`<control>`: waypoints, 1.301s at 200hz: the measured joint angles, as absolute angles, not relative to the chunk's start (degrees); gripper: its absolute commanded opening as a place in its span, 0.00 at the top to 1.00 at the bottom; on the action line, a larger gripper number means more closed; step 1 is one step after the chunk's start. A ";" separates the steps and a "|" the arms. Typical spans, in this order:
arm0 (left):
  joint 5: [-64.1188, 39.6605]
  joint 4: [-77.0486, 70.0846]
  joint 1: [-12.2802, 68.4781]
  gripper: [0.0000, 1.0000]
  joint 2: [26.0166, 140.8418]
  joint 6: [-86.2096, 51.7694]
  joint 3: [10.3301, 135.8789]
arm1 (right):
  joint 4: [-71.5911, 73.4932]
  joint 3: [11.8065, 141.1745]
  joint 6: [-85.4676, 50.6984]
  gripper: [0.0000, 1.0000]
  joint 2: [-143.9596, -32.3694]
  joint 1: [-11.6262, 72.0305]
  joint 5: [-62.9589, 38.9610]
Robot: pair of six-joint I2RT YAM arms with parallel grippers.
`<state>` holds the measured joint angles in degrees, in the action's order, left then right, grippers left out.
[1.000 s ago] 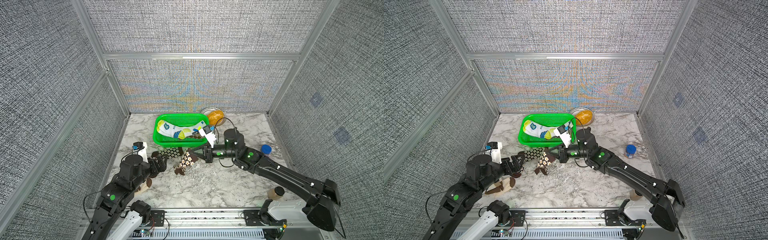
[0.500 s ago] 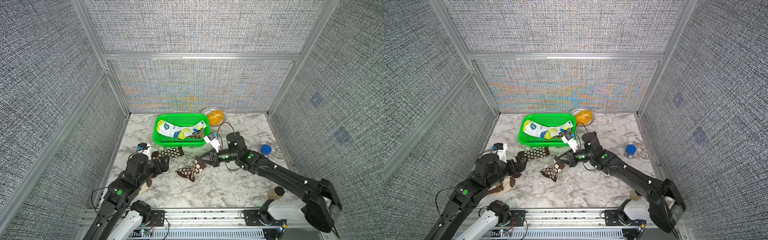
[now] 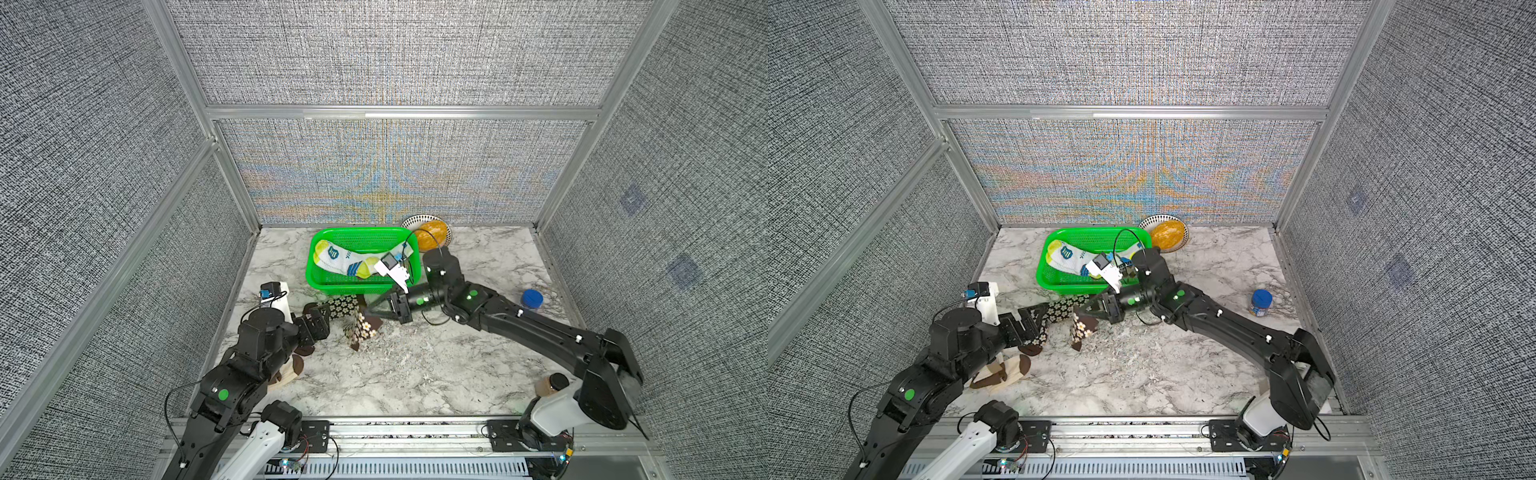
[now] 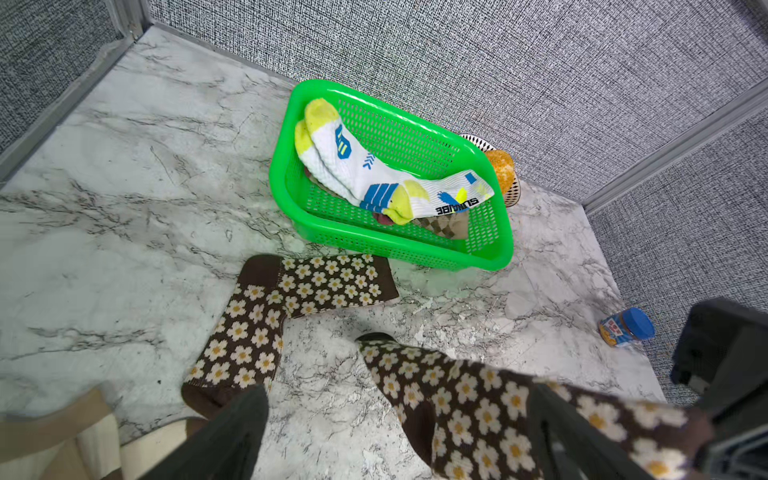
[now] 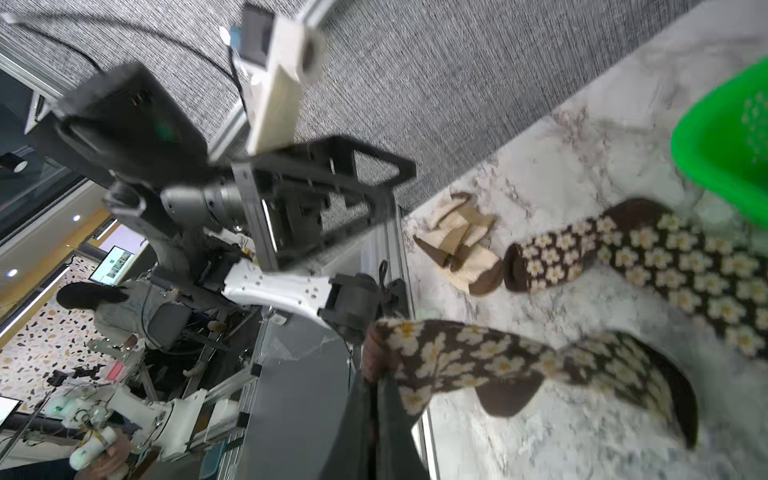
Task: Place the socks together as a pair
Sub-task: Place the sock at the center of the board.
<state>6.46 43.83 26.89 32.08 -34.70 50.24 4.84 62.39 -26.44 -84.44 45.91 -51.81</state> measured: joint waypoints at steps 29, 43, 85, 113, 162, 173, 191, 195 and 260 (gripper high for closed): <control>6.46 43.72 26.89 0.01 32.62 -34.72 48.80 | 4.19 47.24 -24.88 1.00 -77.36 44.10 -52.95; 6.33 43.40 26.89 0.01 33.21 -34.72 47.94 | 2.81 41.78 -23.79 1.00 -74.67 41.30 -53.45; 4.71 41.74 26.89 0.01 35.07 -35.16 45.06 | -3.64 37.19 -20.01 1.00 -73.71 28.95 -48.84; 4.19 40.32 26.92 0.01 35.07 -36.18 42.46 | -7.68 39.68 -15.94 1.00 -80.03 24.05 -44.58; 2.76 40.01 26.96 0.03 38.04 -38.85 38.22 | -13.28 44.73 -10.31 1.00 -87.02 19.70 -35.75; 2.83 39.99 26.96 0.03 39.51 -39.62 37.87 | -13.43 45.12 -9.93 0.91 -87.57 19.66 -33.85; 3.55 39.86 26.96 0.04 42.81 -41.15 37.36 | -14.37 46.33 -9.96 0.60 -88.62 19.66 -30.72; 3.99 39.79 26.96 0.04 43.68 -41.32 37.26 | -14.17 46.50 -9.96 0.54 -88.58 19.68 -30.13; 10.92 37.82 24.71 0.16 61.87 -42.85 38.41 | -10.83 42.92 -10.46 0.27 -79.18 20.32 -29.61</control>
